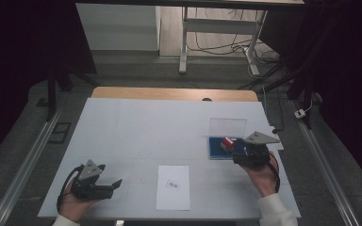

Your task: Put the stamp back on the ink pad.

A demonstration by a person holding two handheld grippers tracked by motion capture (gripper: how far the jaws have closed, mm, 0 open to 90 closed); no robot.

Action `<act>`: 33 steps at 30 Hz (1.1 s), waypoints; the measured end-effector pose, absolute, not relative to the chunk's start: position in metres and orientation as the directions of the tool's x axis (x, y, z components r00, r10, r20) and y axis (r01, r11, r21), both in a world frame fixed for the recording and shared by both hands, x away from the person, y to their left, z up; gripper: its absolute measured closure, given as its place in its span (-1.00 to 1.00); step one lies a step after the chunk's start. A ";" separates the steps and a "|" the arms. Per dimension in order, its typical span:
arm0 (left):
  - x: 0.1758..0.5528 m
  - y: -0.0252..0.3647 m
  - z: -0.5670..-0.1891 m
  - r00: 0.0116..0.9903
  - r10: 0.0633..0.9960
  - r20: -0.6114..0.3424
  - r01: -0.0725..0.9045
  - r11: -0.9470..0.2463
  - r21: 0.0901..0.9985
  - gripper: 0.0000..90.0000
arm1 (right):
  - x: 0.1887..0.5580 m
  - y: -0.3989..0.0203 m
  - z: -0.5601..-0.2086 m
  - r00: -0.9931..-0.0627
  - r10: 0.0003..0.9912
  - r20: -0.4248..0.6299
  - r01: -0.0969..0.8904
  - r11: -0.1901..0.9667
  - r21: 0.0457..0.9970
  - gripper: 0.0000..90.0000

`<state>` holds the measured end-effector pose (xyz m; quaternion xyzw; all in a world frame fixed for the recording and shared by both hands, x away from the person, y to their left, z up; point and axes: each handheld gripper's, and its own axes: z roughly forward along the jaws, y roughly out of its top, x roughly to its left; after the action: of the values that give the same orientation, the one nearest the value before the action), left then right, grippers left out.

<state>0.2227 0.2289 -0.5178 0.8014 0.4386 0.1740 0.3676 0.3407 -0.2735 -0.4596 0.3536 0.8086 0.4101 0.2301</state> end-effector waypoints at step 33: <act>0.220 0.221 -0.520 0.577 0.816 -0.046 0.570 -0.361 0.738 -0.65 | 0.282 -0.301 -0.504 -0.738 0.674 -0.038 0.360 0.441 0.822 -0.11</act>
<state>0.2199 0.2207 -0.5196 0.8079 0.4288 0.1669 0.3681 0.2821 -0.3013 -0.5035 0.3120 0.8286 0.4270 0.1836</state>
